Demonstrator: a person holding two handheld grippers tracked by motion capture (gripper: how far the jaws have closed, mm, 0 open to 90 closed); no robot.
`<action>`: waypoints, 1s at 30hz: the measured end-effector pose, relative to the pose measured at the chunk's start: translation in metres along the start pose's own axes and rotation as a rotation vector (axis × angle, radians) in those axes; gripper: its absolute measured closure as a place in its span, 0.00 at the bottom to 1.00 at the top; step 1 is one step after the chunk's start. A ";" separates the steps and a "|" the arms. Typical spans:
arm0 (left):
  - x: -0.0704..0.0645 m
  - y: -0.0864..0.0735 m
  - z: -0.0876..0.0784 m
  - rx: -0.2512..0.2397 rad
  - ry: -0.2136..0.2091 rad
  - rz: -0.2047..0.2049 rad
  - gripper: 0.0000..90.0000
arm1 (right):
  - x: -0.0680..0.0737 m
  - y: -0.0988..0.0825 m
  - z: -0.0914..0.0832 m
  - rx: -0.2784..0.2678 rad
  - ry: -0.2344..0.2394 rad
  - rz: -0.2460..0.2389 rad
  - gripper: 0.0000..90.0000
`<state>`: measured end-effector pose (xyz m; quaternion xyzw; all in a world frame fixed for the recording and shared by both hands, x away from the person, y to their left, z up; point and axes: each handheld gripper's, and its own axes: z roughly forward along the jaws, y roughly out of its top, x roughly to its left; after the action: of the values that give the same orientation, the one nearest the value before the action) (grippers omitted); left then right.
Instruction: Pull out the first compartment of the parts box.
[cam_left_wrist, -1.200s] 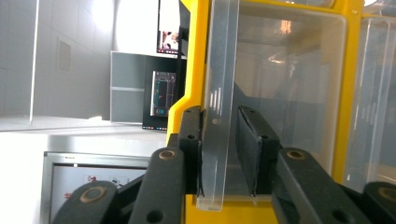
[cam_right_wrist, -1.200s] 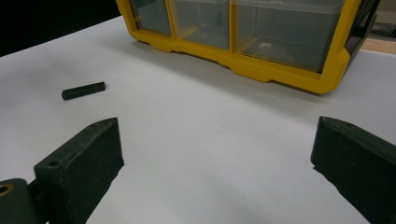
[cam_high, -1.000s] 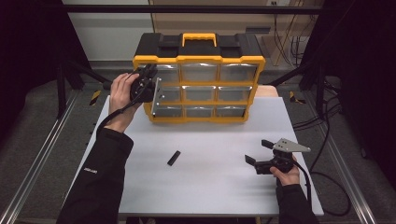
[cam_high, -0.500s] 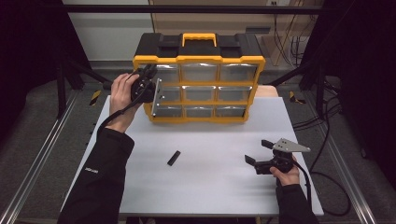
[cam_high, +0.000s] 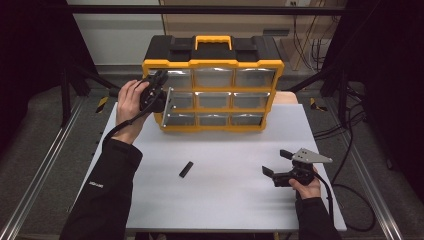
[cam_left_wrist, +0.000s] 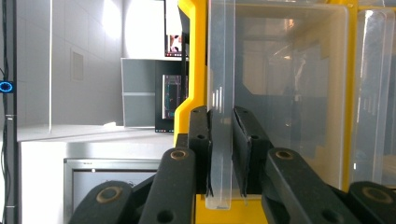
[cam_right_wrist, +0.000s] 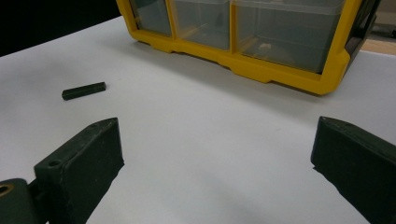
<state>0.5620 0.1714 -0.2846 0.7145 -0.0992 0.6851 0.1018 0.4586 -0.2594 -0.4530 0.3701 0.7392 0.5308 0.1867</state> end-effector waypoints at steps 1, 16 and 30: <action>0.000 0.000 -0.001 -0.001 0.000 0.000 0.87 | 0.000 0.000 0.000 0.000 0.000 0.000 0.03; -0.002 0.002 -0.008 -0.010 0.003 0.009 0.87 | 0.000 0.000 0.000 0.000 0.001 0.000 0.03; -0.003 0.004 -0.016 -0.013 0.008 0.006 0.87 | 0.001 0.000 0.000 0.002 0.002 0.001 0.03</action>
<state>0.5449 0.1720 -0.2869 0.7107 -0.1053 0.6877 0.1048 0.4582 -0.2588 -0.4529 0.3702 0.7397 0.5306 0.1853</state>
